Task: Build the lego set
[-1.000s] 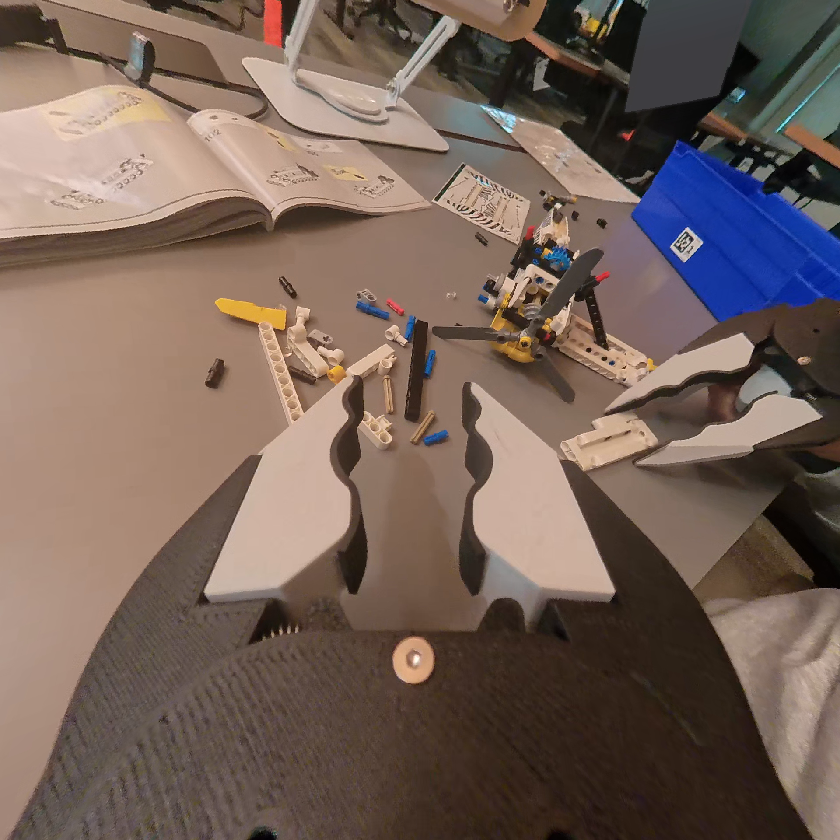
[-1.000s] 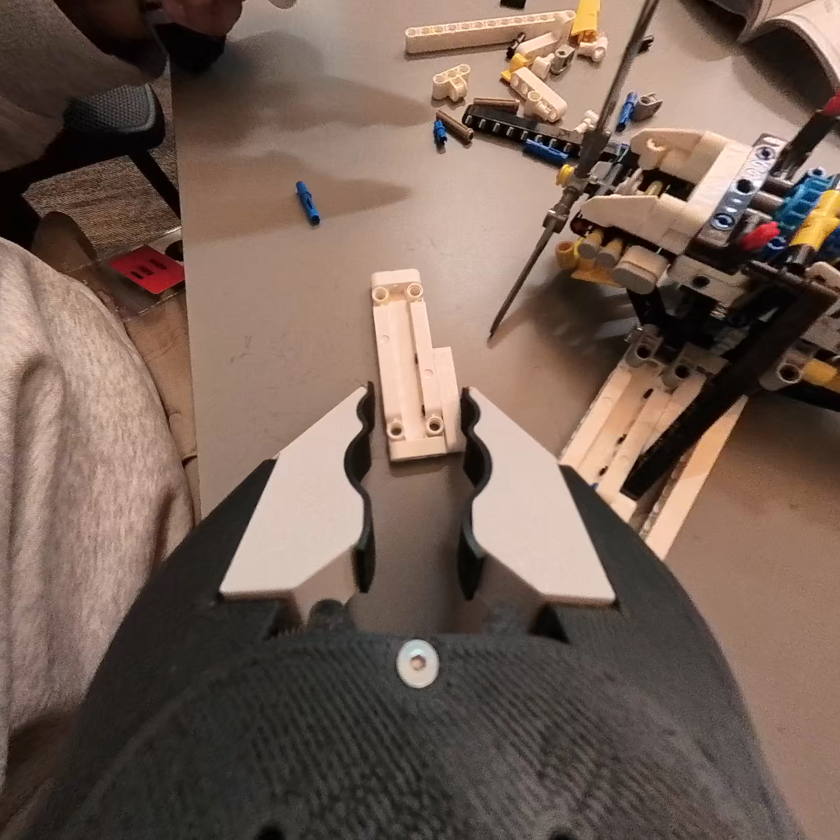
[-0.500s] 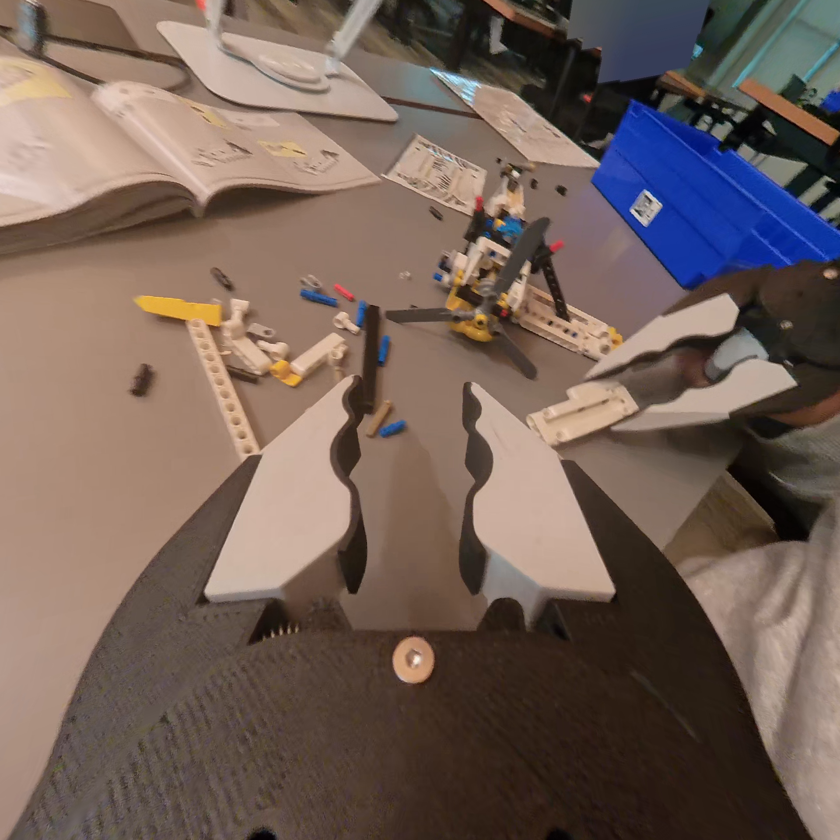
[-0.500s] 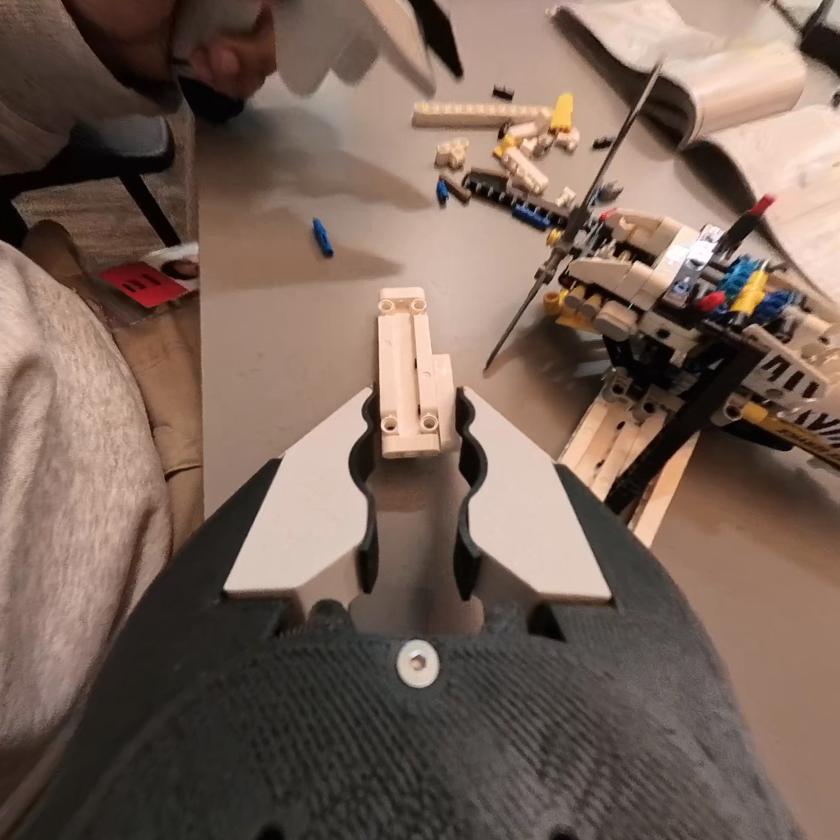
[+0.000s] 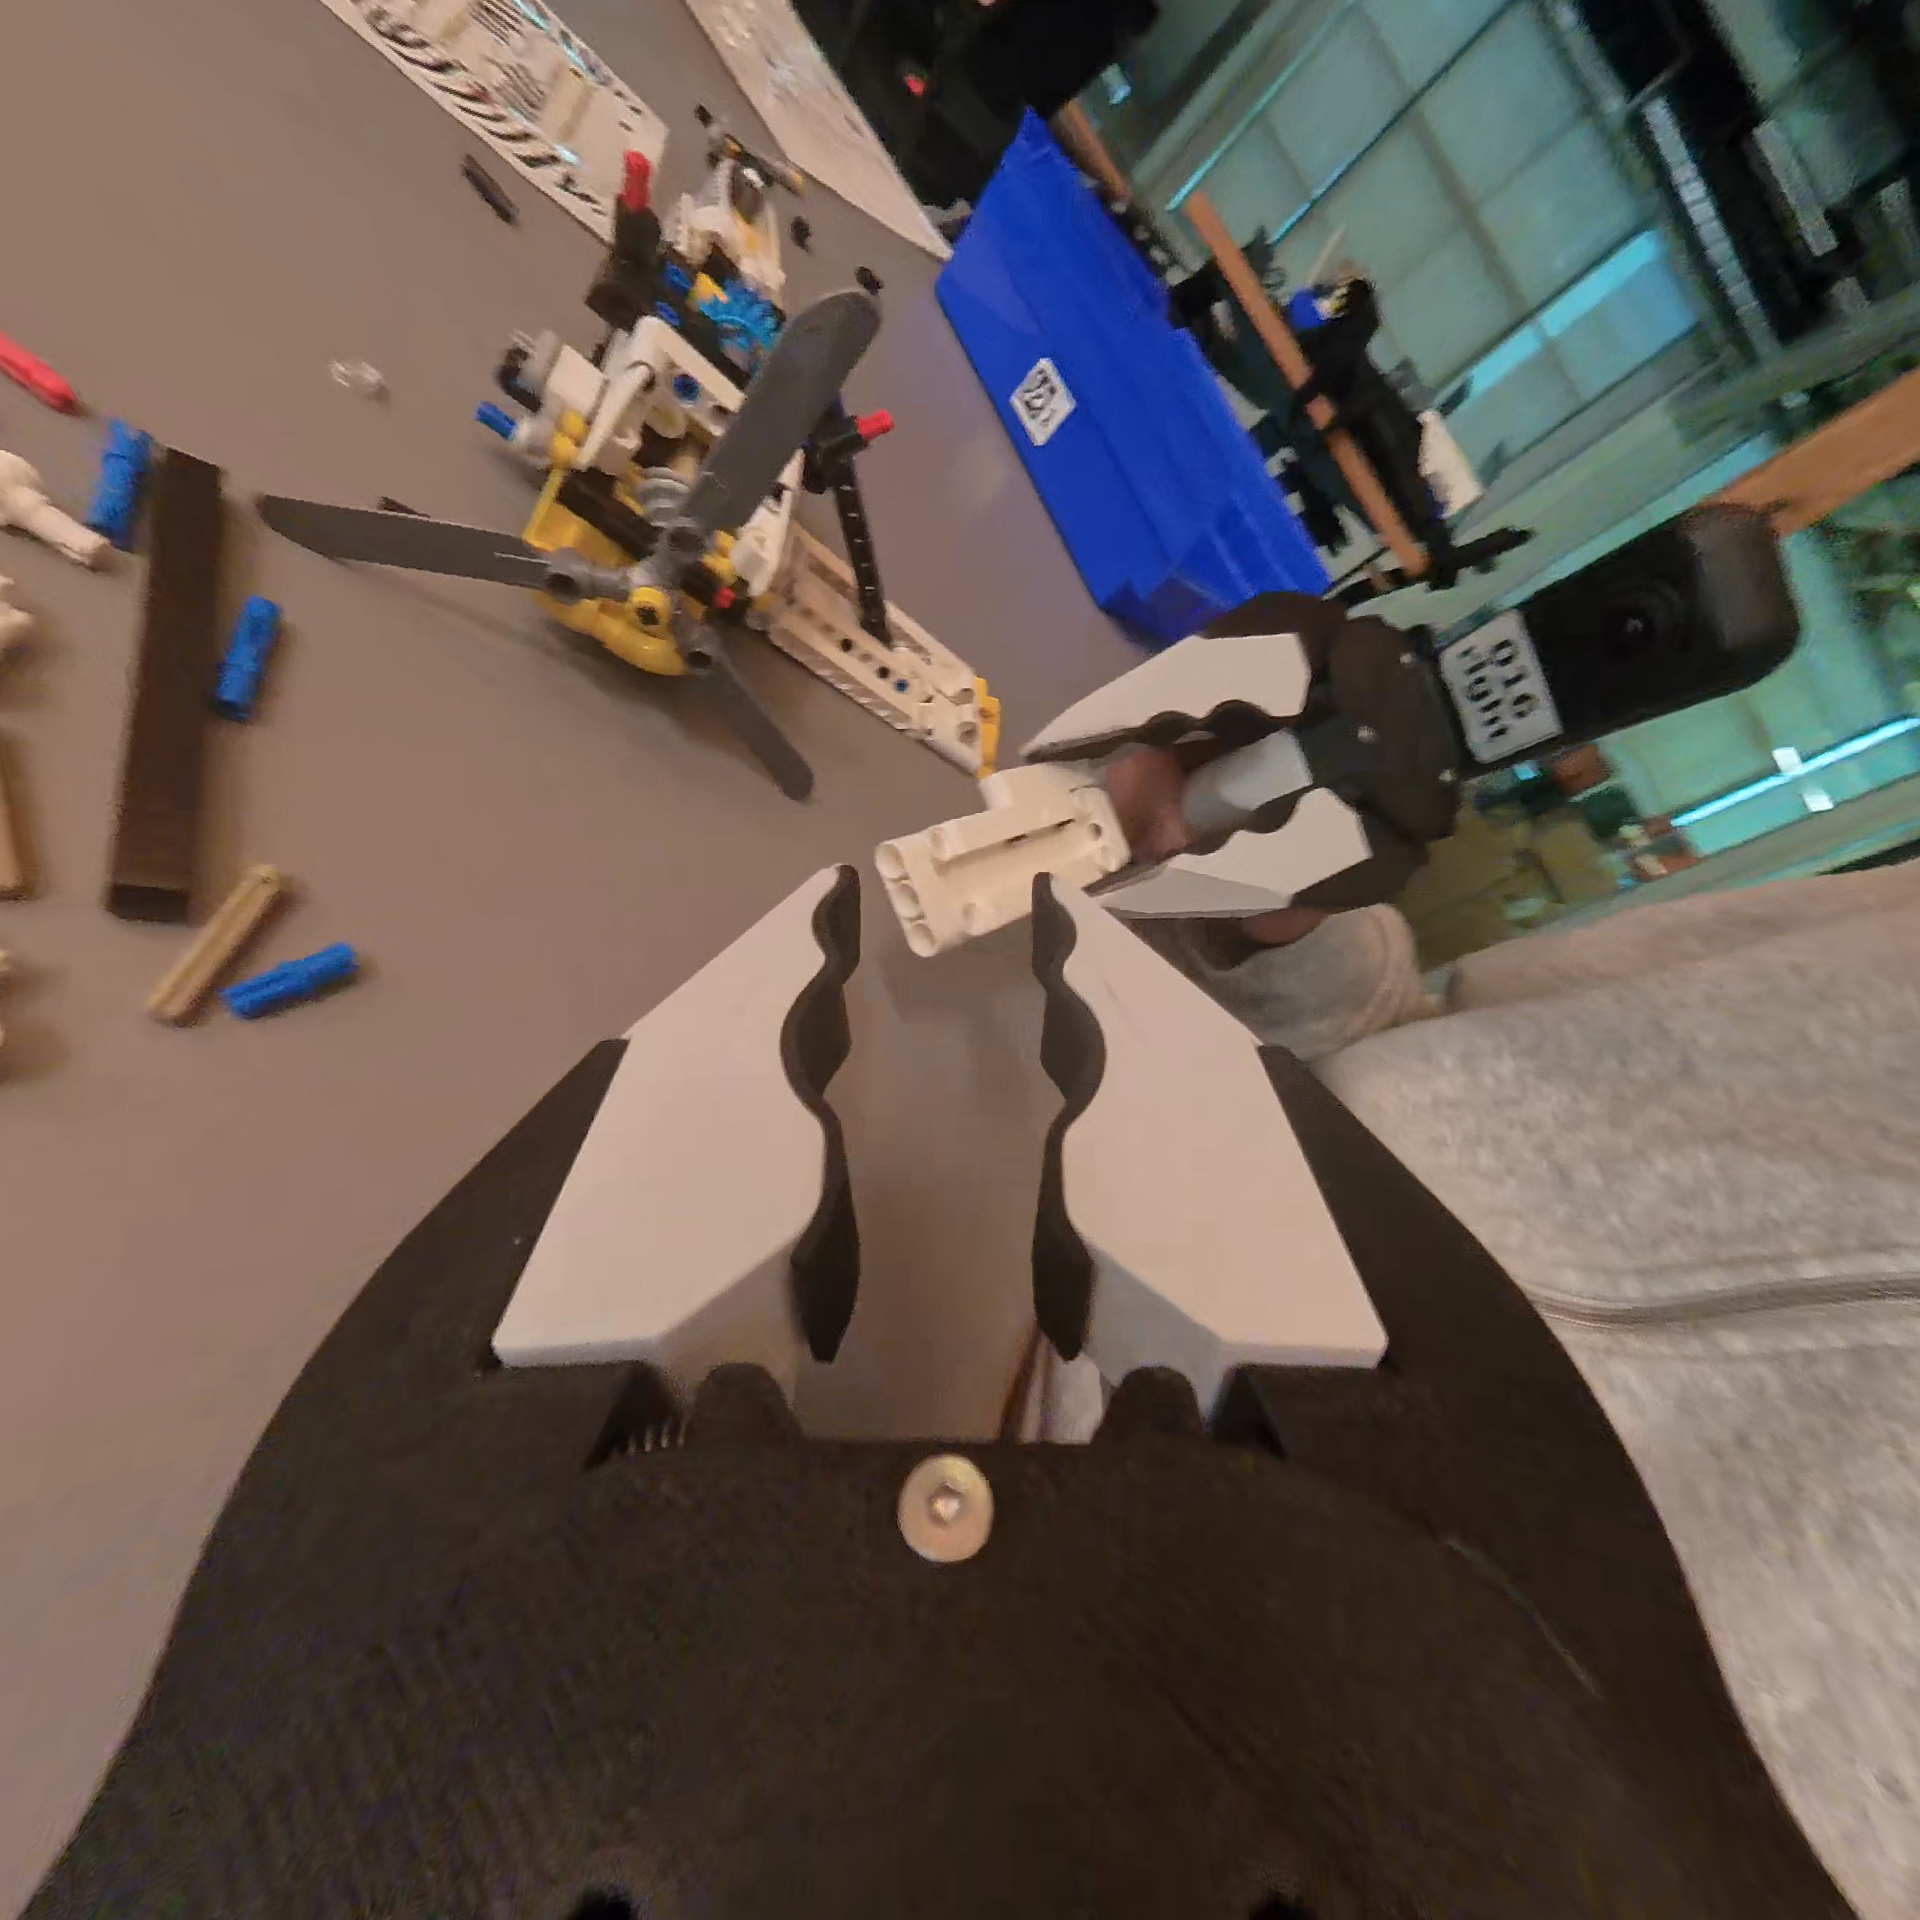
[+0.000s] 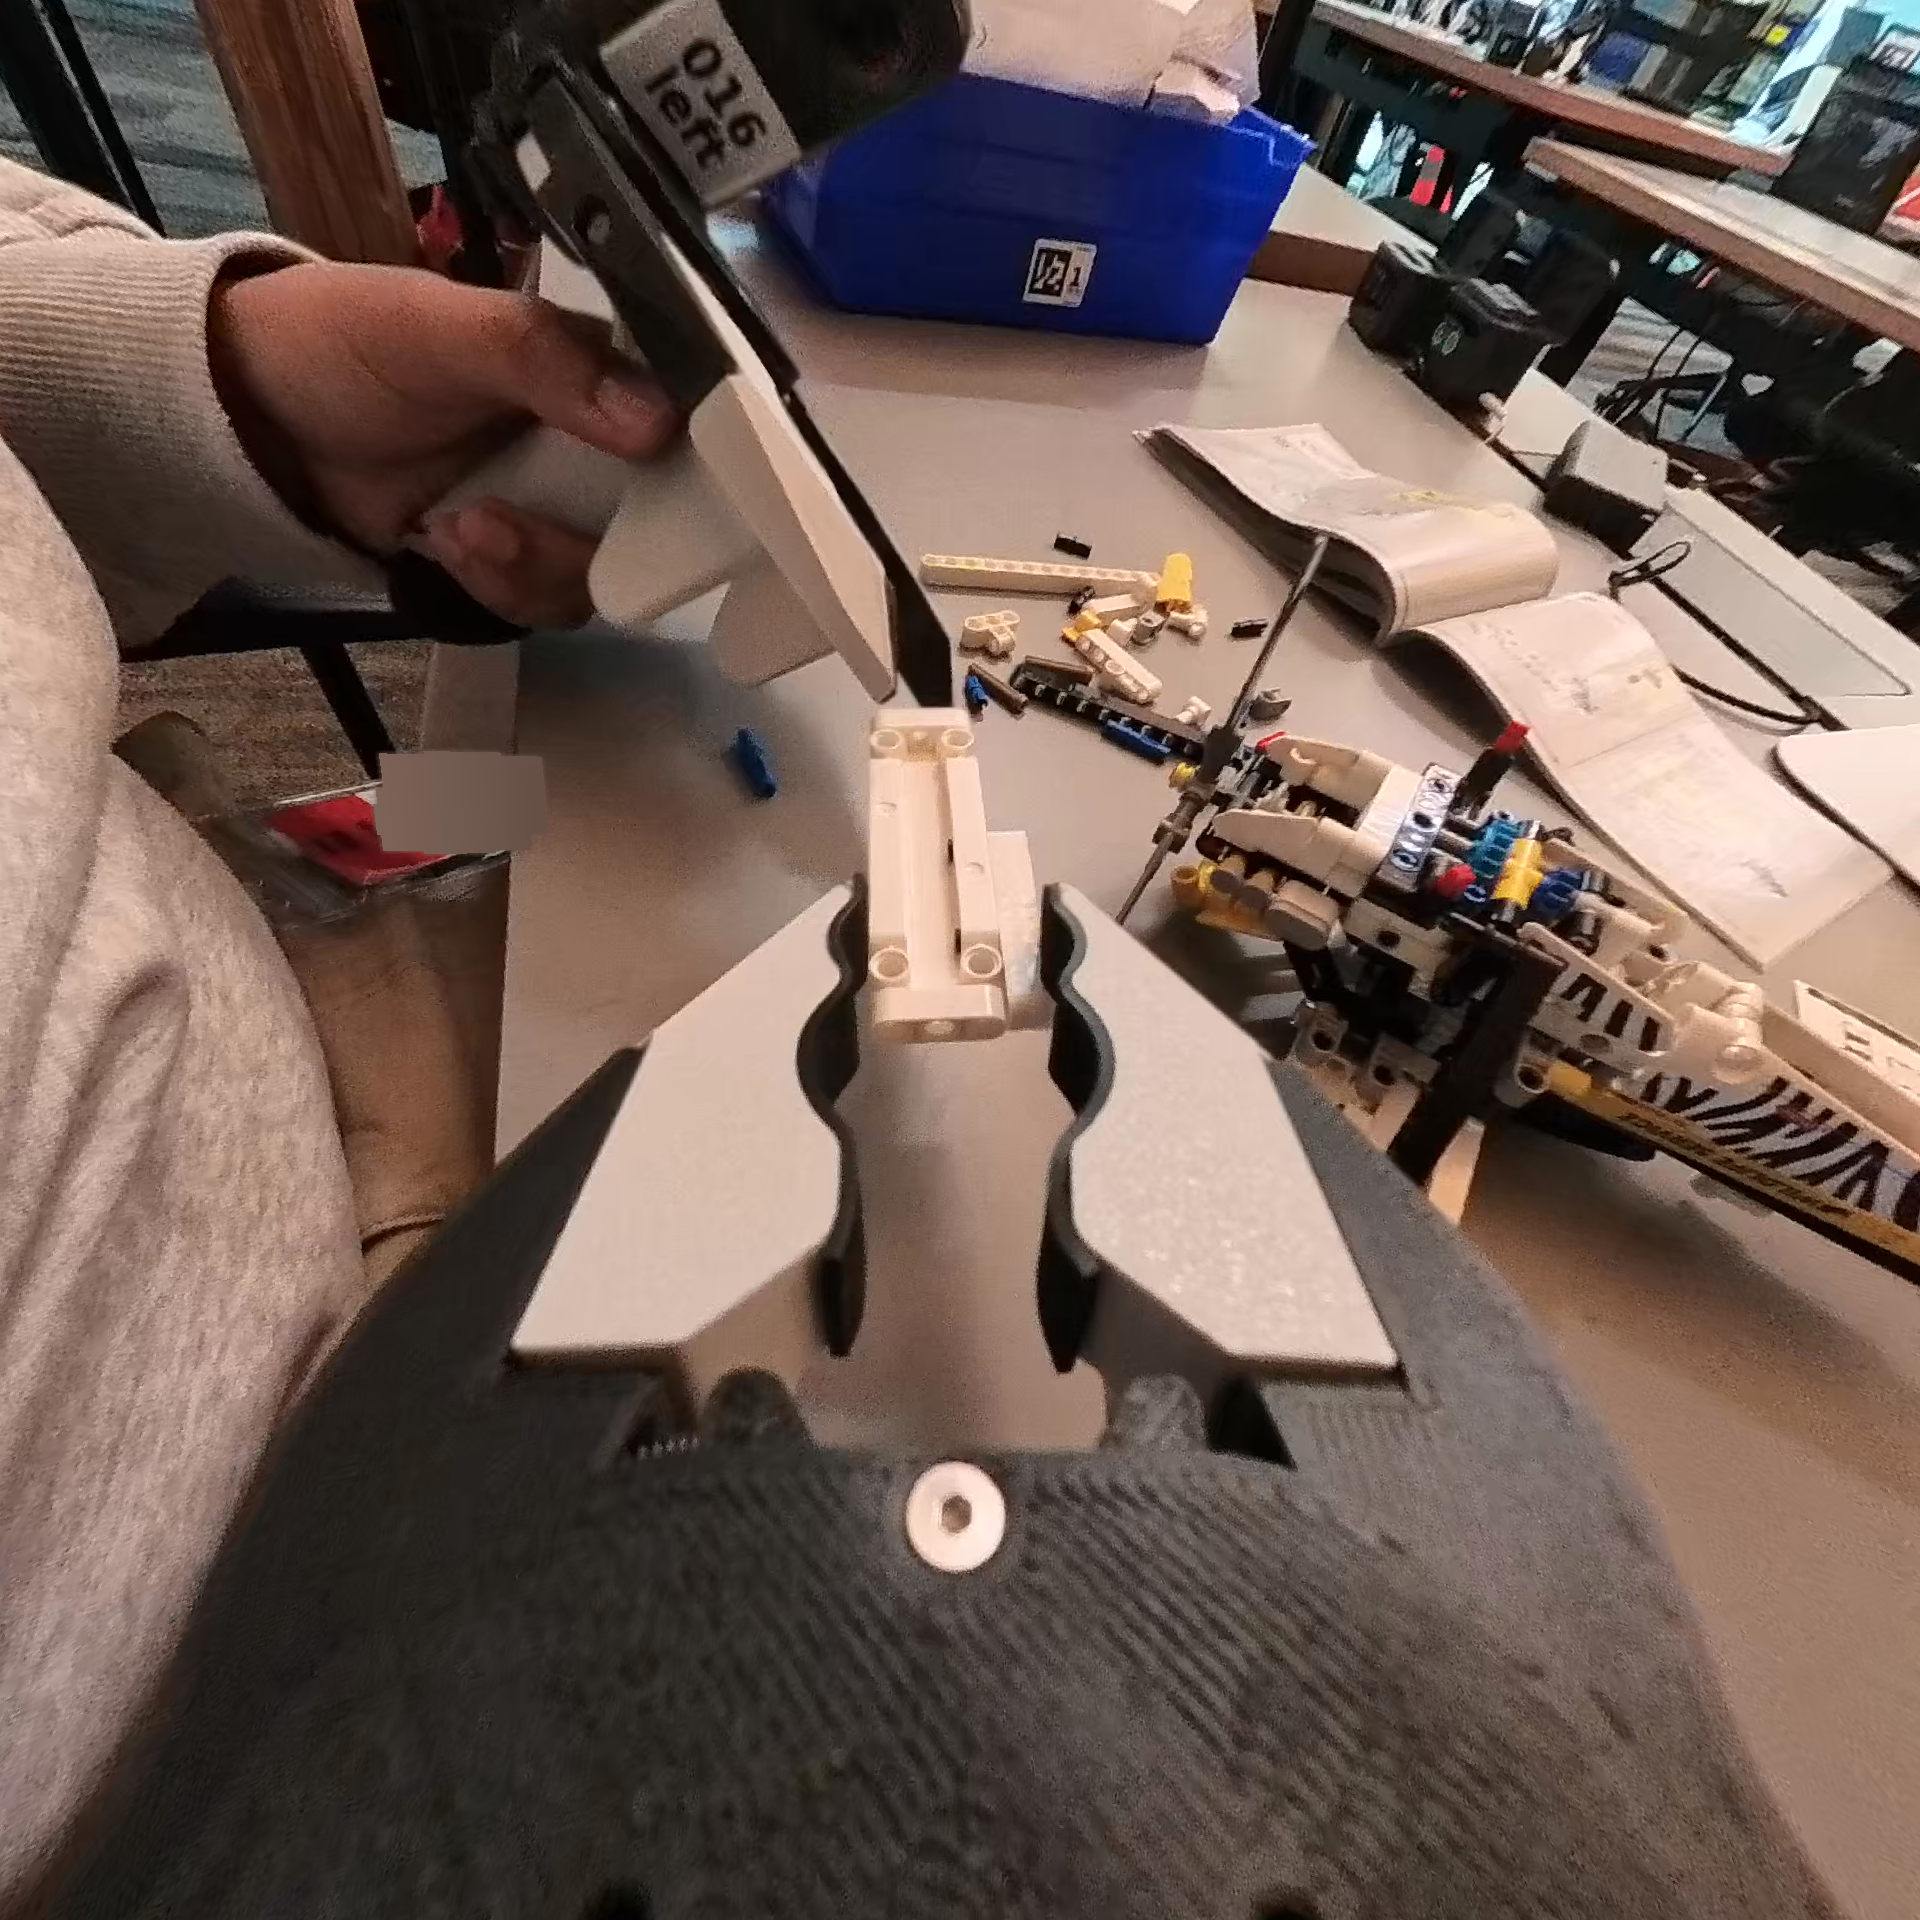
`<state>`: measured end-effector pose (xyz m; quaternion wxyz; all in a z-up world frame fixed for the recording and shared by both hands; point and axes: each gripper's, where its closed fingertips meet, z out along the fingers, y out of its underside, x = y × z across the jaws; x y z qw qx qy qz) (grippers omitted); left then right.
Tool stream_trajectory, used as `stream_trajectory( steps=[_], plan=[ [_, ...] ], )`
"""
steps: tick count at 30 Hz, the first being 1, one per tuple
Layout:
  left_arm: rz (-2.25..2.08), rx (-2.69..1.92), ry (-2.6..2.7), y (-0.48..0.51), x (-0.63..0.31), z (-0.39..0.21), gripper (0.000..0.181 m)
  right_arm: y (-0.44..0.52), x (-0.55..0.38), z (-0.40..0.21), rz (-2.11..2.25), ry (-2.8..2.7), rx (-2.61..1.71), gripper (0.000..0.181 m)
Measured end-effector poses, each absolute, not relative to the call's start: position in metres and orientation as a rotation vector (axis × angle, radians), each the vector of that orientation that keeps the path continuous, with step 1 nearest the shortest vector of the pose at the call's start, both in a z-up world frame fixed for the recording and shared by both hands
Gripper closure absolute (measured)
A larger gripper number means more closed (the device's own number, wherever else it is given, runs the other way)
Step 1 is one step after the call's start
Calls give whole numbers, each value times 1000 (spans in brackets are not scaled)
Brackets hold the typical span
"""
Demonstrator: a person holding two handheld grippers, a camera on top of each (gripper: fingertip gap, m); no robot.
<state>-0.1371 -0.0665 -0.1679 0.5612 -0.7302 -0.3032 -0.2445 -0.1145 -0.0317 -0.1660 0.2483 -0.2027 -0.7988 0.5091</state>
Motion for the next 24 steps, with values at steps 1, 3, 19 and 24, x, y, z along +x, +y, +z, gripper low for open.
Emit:
stream_trajectory(
  steps=[1, 3, 19, 24],
  plan=[
    [-614, -1698, -714, -64, -135, -166, 149, -32, -115, -164, 1391, -2164, -553, 149],
    [-658, -1676, -730, -61, -133, -166, 143, -32, -116, -159, 1407, -2133, -547, 149],
    [-626, -1623, -793, -61, -147, -168, 169, -17, -128, -168, 1295, -2131, -681, 165],
    [-620, -1630, -761, -61, -144, -168, 165, -1, -129, -188, 1174, -2221, -861, 142]
  ],
)
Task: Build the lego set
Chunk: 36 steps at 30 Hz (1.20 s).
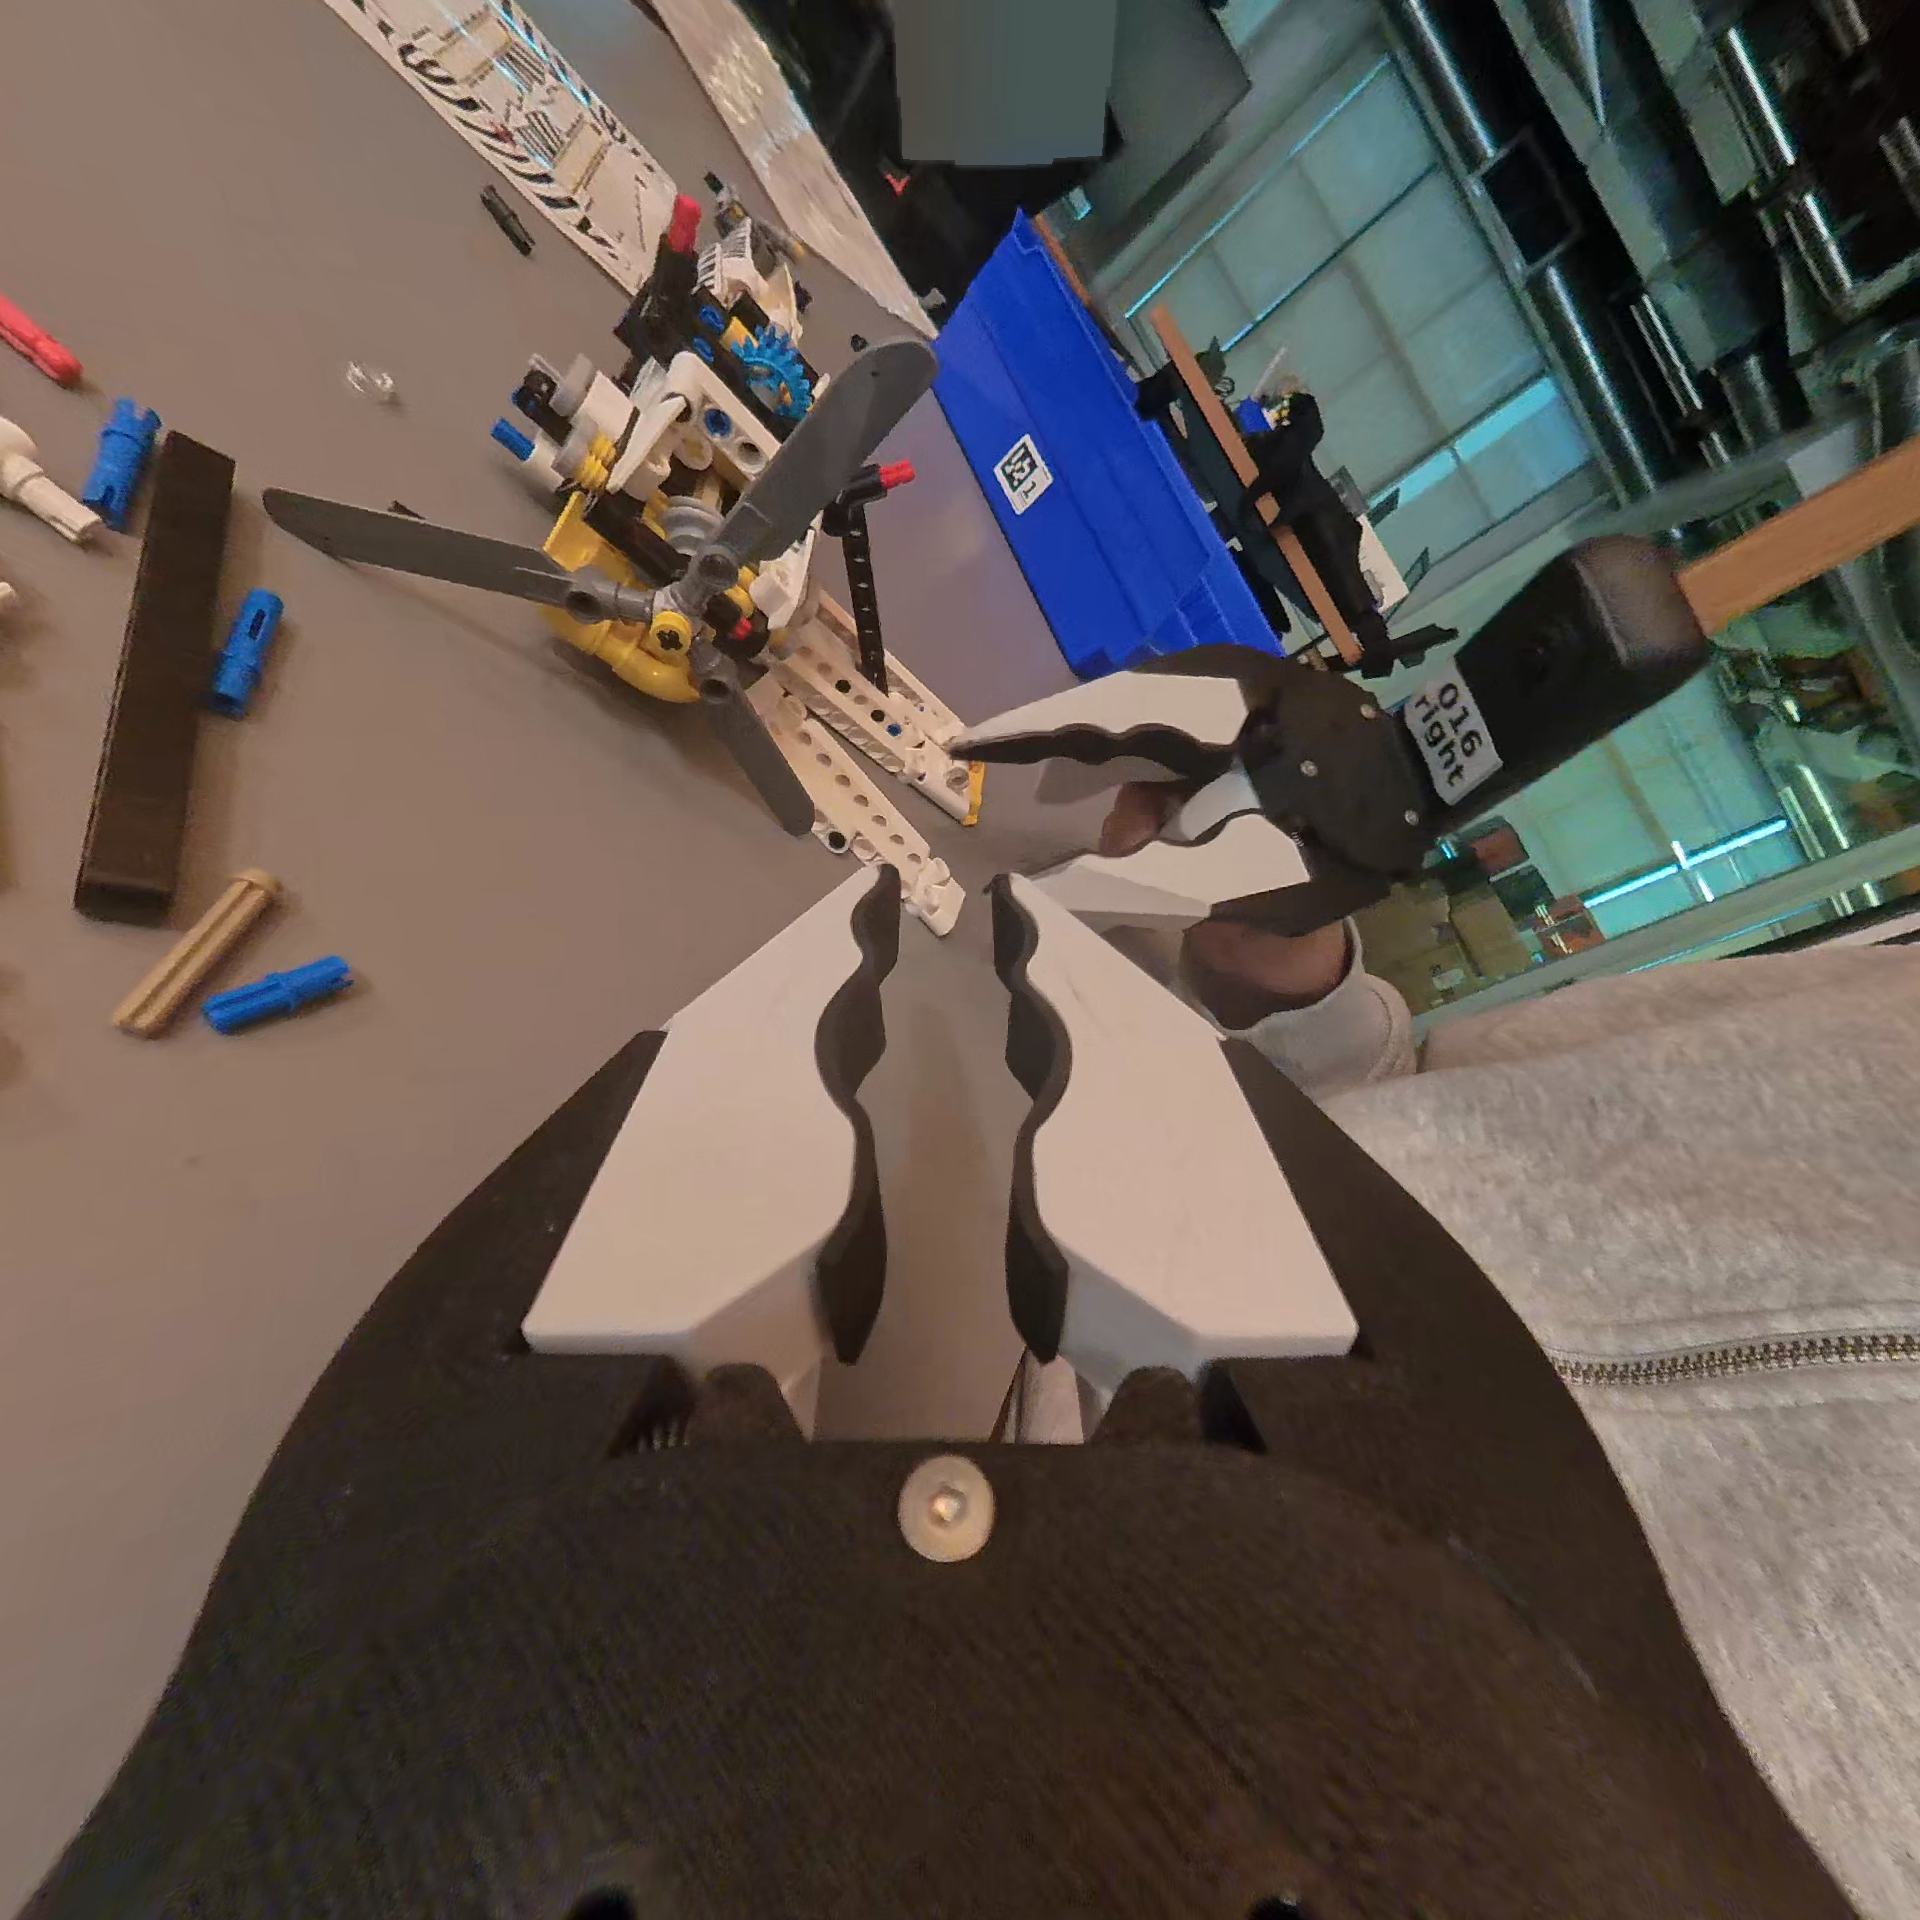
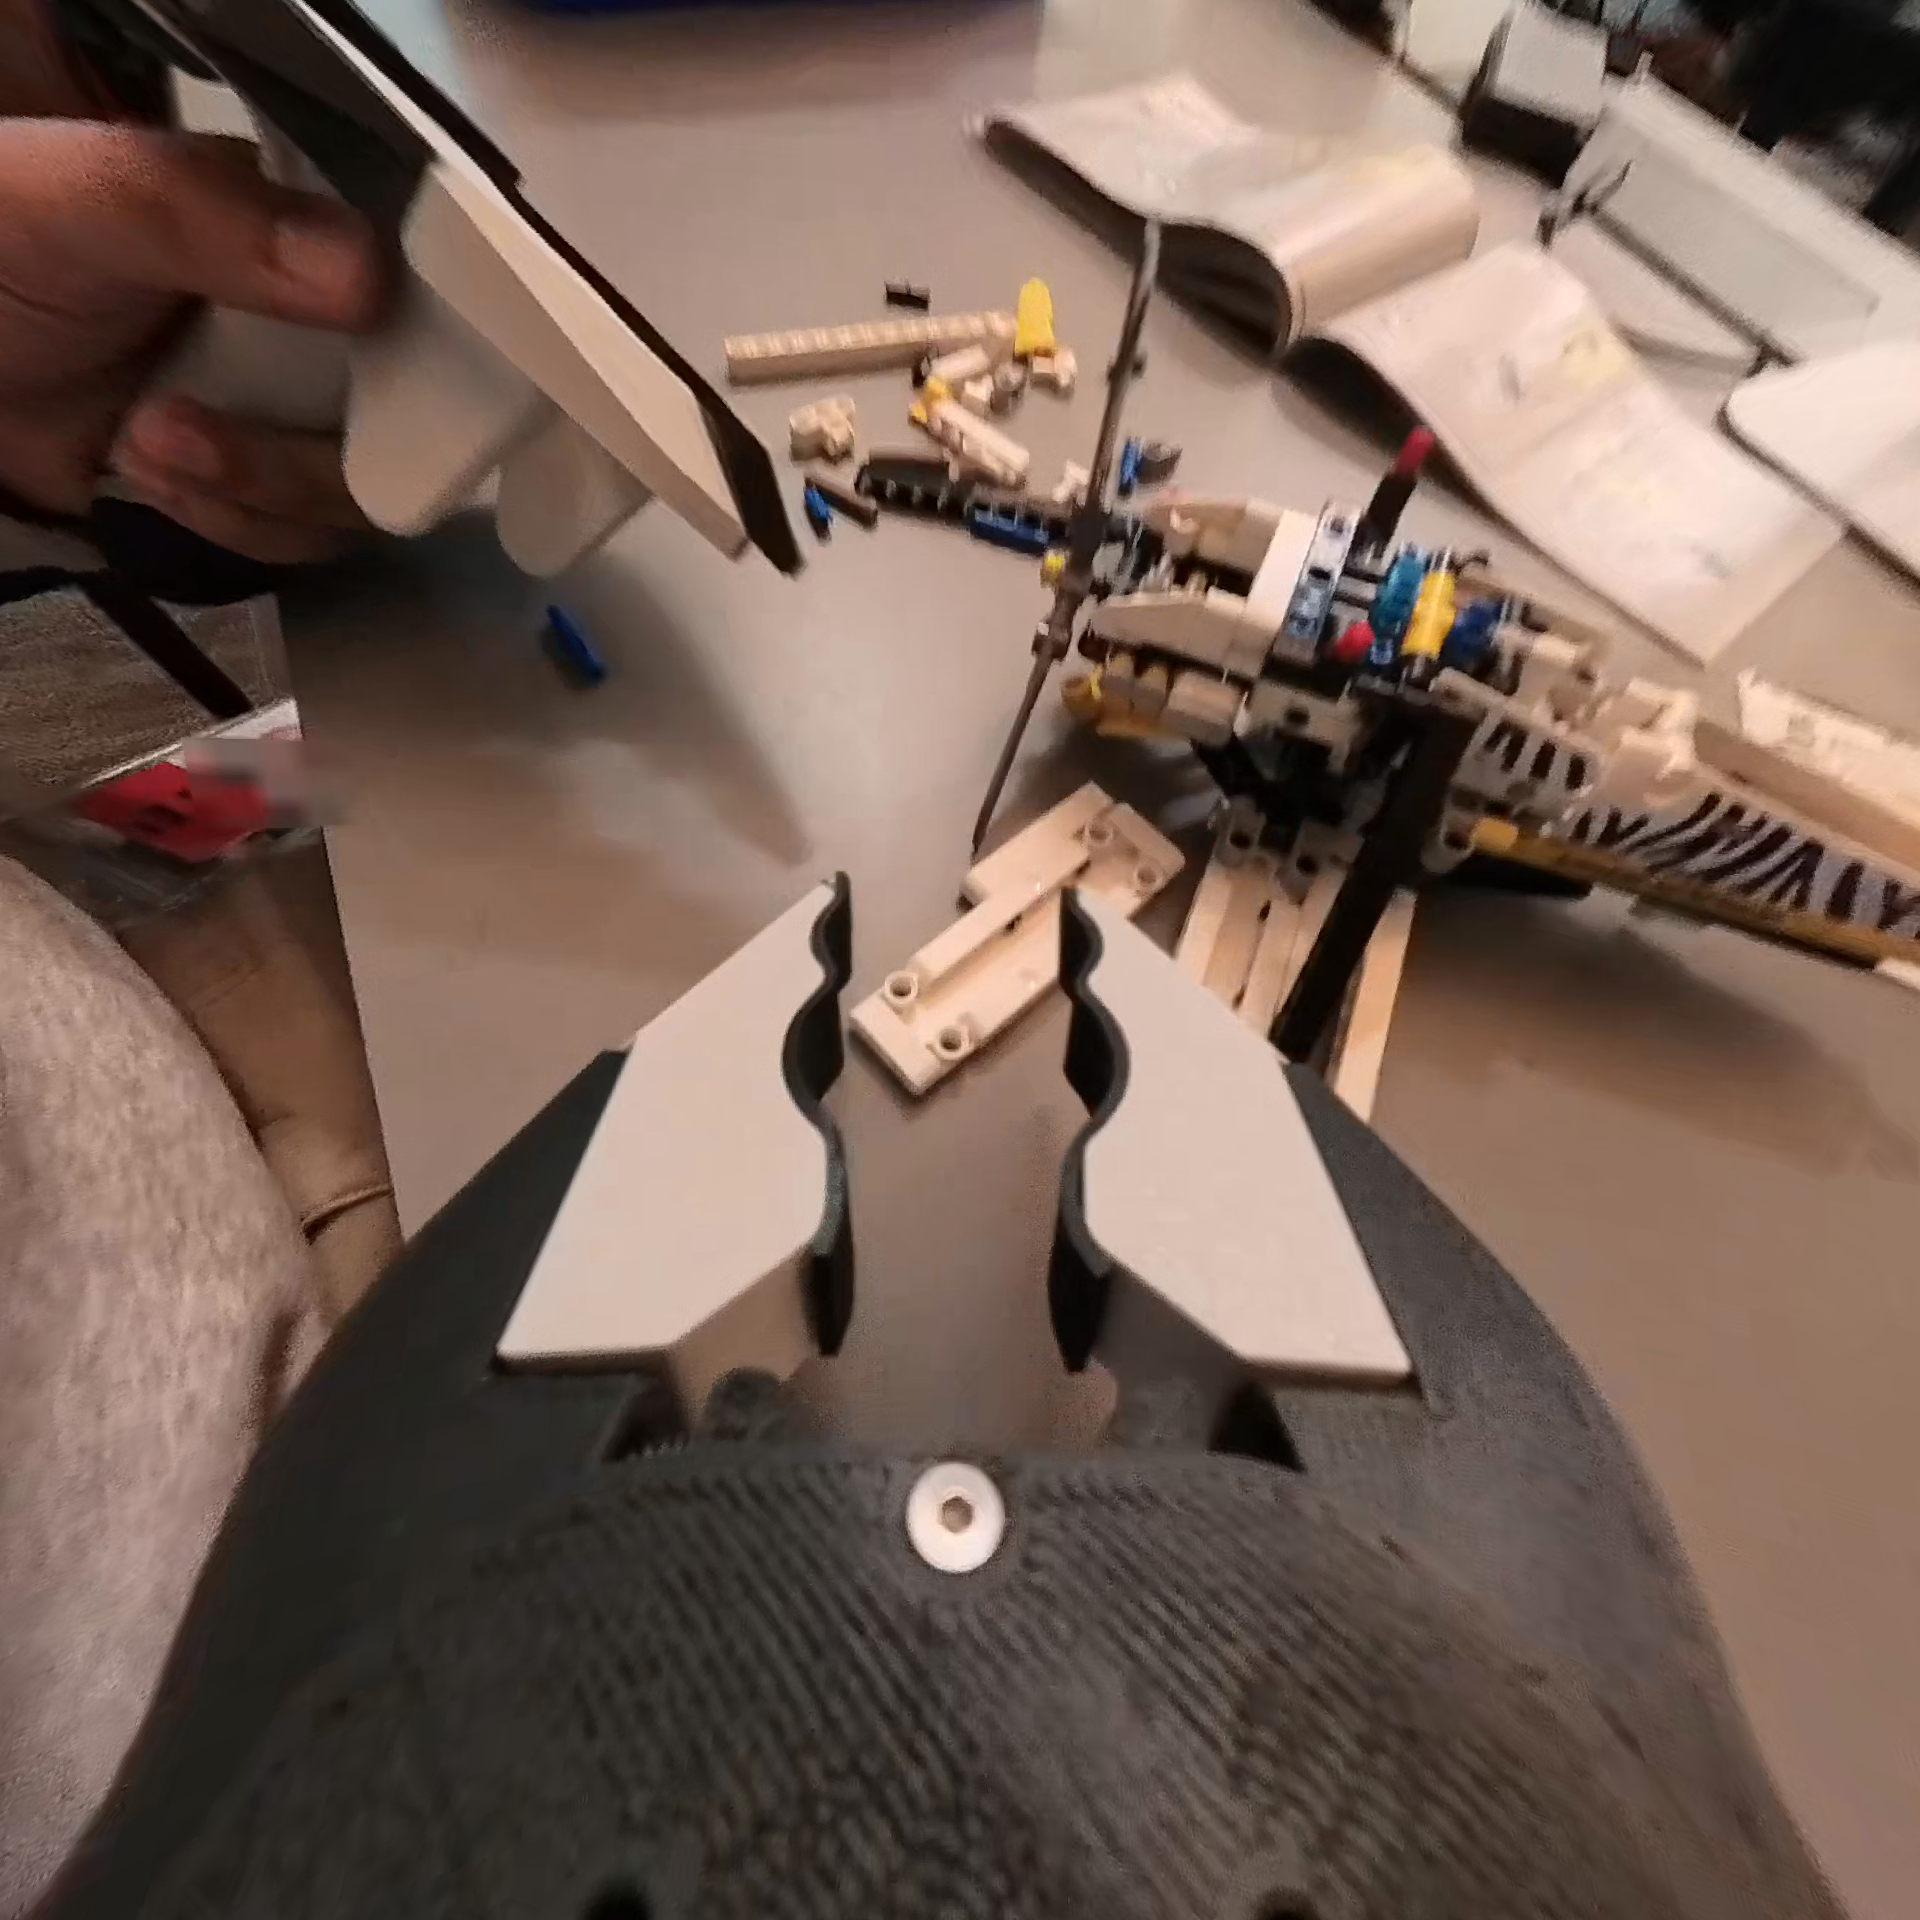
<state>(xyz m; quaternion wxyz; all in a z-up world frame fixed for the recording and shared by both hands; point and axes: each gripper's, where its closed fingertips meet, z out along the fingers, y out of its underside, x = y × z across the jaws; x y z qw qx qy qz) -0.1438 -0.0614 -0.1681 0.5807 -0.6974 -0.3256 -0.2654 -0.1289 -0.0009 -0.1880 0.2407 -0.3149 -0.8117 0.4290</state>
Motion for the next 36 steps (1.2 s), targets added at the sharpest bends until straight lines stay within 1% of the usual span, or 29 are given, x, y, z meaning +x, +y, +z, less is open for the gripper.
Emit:
stream_trajectory(
  steps=[6, 8, 11, 14, 16, 18, 22, 24, 28, 32, 36],
  plan=[
    [-560, -1640, -751, -67, -148, -168, 164, 2, -112, -220, 1072, -2393, -1061, 116],
    [-532, -1630, -741, -70, -151, -165, 164, 0, -109, -222, 1051, -2404, -1069, 113],
    [-467, -1623, -751, -80, -161, -161, 164, -13, -105, -220, 1084, -2434, -1098, 113],
    [-418, -1598, -774, -91, -171, -158, 165, -49, -95, -214, 1299, -2499, -1106, 118],
    [-404, -1578, -787, -97, -176, -155, 164, -75, -84, -206, 1461, -2573, -1031, 120],
    [-393, -1571, -790, -100, -177, -153, 164, -80, -86, -199, 1487, -2558, -969, 125],
    [-352, -1606, -778, -101, -177, -156, 164, -57, -109, -182, 1420, -2419, -871, 129],
    [-345, -1636, -764, -98, -174, -160, 163, -41, -121, -183, 1334, -2395, -825, 126],
    [-366, -1692, -718, -89, -164, -164, 161, -17, -136, -203, 1064, -2510, -710, 115],
    [-368, -1750, -660, -83, -155, -166, 161, -9, -146, -215, 843, -2633, -455, 116],
    [-401, -1767, -641, -80, -150, -169, 160, -12, -147, -221, 850, -2803, -350, 119]
  ],
)
